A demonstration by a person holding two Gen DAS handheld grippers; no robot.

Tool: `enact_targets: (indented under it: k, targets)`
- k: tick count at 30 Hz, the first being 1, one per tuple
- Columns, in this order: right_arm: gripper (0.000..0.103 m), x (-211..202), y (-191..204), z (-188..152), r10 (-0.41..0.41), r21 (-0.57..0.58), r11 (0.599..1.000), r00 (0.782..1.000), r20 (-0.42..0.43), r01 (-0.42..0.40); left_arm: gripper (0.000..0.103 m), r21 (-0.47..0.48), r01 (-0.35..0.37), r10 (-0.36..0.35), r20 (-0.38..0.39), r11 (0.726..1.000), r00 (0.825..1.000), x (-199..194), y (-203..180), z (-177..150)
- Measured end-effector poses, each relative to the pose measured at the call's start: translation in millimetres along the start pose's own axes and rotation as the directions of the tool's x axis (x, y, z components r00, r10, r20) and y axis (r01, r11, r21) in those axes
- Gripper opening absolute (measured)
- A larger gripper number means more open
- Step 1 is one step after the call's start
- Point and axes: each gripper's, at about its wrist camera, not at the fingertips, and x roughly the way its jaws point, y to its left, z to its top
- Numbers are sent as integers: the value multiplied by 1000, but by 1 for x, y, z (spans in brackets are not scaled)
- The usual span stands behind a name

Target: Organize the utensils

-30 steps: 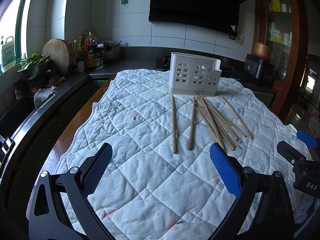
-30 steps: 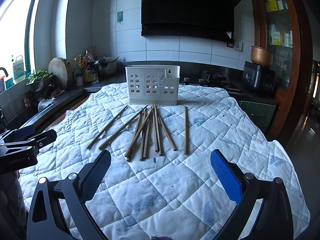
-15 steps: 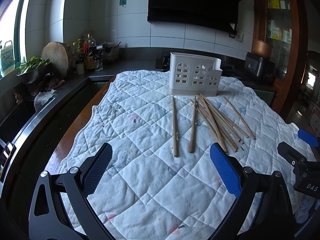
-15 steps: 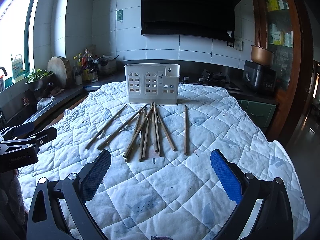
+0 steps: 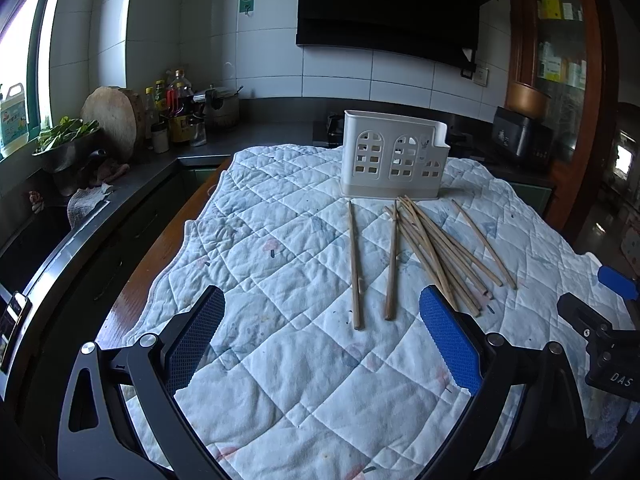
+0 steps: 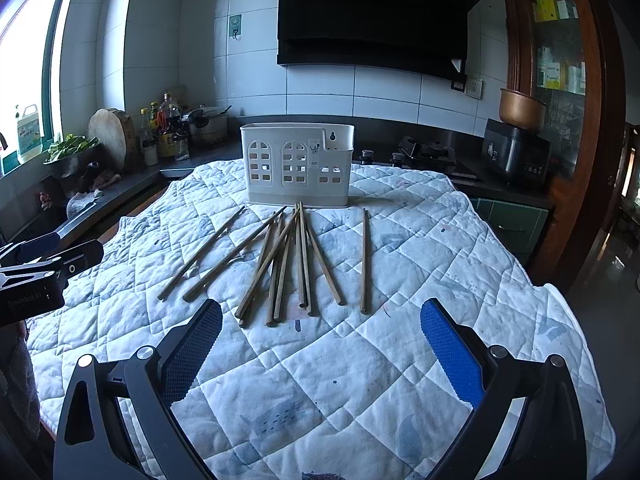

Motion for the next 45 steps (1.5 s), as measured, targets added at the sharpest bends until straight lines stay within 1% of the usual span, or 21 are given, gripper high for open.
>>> enact_targets:
  k: [14,18,19,20,21,22,24,25,26,27,28,32,35,36,38,40,44,45]
  targets:
    - [94,21,-10,12,-13,-13,1000,999,-40,12,96,31,14,-13,-11,999,1000,21,-2,20]
    - [86,31,-16,18,-11,-7,1000,998,-63,11,95,32,16,-15,-23,999,1000,30,-1,24]
    - [86,34,-18,19,-15,-5,1000,998,-67,15,95,33,13,-13,-23,999,1000,32,0,25]
    - [86,36,-19,21,-20,-8,1000,997,-69,20,94,37,12,-12,-22,999,1000,35,0,26]
    - [86,39,-20,23,-25,-15,1000,997,-73,24,84,44,15,-14,-29,999,999,38,0,27]
    - [85,42,-20,25,-29,-22,999,997,-77,27,80,48,18,-16,-40,999,999,42,-1,28]
    - [82,49,-20,27,-37,-36,999,996,-87,34,80,47,28,-25,-57,999,998,50,-1,30]
    - [81,53,-21,29,-35,-38,999,995,-92,32,75,47,33,-30,-68,998,997,54,-1,30]
    - [80,56,-23,30,-33,-37,999,994,-99,30,73,46,38,-35,-78,998,996,58,-1,31]
    - [79,60,-25,31,-35,-36,999,994,-105,32,73,46,44,-40,-87,998,995,62,-1,31]
    - [75,64,-27,32,-37,-35,999,993,-111,34,71,49,48,-43,-96,998,994,66,-1,31]
    - [68,79,-34,35,-36,-26,999,989,-141,33,65,51,75,-67,-140,996,988,84,-2,31]
    - [60,90,-38,36,-23,-6,1000,985,-170,22,62,58,92,-81,-169,994,982,96,-6,30]
    - [56,94,-38,36,-17,1,1000,983,-181,17,60,56,101,-89,-179,993,980,100,-6,30]
    - [53,101,-39,35,-9,9,1000,979,-202,11,59,47,119,-107,-198,992,974,106,-7,30]
    - [47,108,-39,35,-7,13,1000,975,-221,10,57,46,134,-121,-212,990,970,112,-7,29]
    - [43,123,-41,34,-2,27,1000,966,-259,9,54,36,157,-144,-245,987,959,124,-7,27]
    - [40,126,-41,34,-3,27,1000,964,-266,10,53,28,165,-153,-253,986,955,128,-7,27]
